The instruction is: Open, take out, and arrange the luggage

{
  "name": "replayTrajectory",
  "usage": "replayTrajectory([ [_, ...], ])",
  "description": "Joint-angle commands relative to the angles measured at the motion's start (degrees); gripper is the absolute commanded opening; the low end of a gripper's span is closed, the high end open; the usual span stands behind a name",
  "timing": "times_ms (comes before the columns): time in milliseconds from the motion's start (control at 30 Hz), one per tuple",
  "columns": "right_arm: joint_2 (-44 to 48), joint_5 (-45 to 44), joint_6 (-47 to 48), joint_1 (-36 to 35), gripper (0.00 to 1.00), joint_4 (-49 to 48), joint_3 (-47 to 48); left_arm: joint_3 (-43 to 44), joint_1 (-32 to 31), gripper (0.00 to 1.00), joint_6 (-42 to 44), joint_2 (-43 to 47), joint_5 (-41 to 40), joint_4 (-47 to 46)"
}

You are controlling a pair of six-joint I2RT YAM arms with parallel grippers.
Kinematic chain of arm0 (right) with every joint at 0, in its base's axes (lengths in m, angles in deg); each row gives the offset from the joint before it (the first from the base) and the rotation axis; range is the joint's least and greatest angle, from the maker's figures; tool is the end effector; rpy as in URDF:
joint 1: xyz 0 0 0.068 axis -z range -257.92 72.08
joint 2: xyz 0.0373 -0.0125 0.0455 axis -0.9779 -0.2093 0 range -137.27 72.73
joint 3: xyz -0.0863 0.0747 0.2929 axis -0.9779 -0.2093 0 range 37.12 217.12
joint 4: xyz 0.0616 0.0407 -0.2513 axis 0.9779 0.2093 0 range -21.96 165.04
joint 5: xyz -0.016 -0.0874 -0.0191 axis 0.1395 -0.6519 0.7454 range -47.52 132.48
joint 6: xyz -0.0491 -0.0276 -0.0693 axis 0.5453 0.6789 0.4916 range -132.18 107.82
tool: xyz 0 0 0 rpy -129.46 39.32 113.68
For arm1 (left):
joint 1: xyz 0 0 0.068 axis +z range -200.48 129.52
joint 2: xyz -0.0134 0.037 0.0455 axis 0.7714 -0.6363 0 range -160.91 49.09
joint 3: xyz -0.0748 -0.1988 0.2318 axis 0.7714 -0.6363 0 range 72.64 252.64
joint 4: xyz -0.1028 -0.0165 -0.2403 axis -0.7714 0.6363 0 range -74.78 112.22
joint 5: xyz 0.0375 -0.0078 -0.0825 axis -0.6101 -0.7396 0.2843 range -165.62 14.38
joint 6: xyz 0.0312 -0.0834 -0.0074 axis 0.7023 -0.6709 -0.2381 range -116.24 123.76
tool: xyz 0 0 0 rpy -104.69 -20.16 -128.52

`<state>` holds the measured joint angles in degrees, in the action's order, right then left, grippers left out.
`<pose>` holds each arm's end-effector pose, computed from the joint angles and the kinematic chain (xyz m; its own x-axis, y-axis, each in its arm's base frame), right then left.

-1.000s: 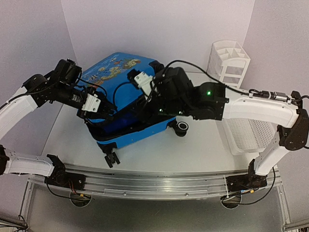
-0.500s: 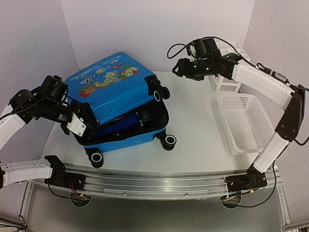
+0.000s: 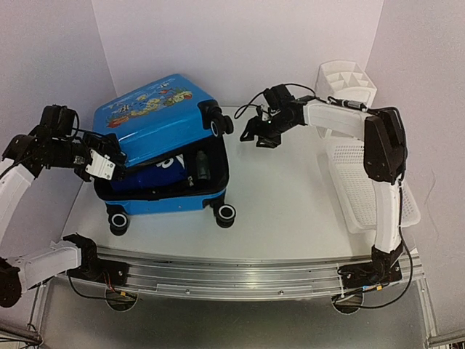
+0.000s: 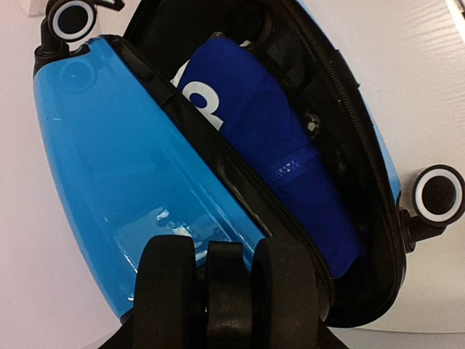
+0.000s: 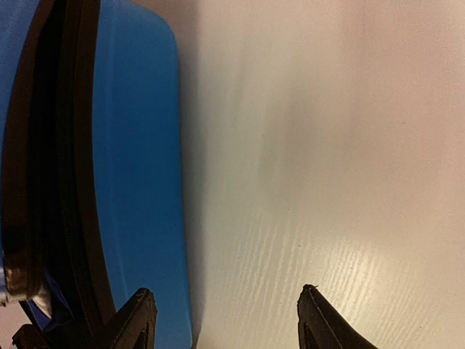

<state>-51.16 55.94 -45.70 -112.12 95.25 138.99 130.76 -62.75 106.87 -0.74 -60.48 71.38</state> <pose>0.4363 0.3187 0.2171 -0.8935 0.0422 -0.4471 -0.2146 0.8344 0.5077 0.1495 -0.0538 0.3307 0.5309 0.8466 -0.0366 0.6206 -0.3590 0.6971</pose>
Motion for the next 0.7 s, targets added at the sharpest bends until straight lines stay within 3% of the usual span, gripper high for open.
replayTrajectory([
  [0,-2.78,7.64,-4.82,-1.19,0.62,-7.94,2.70,2.34,12.91,0.16,-5.08,-5.15,-2.62,-0.77],
  [233,-5.85,7.75,-9.18,-3.82,0.63,-15.23,4.05,2.58,14.68,0.43,-4.09,-5.89,4.77,-1.34],
  [333,-8.46,7.10,-10.35,-3.98,0.63,-16.48,6.30,4.35,14.73,0.62,-4.42,-7.43,4.68,-1.15],
  [533,-13.02,4.49,-10.03,-2.38,0.59,-16.45,14.75,13.52,14.71,0.98,-3.16,-12.02,7.89,13.01],
  [667,-15.55,4.43,-9.95,-2.01,0.57,-16.49,17.27,19.09,13.99,1.00,-11.28,-15.57,10.13,12.54],
])
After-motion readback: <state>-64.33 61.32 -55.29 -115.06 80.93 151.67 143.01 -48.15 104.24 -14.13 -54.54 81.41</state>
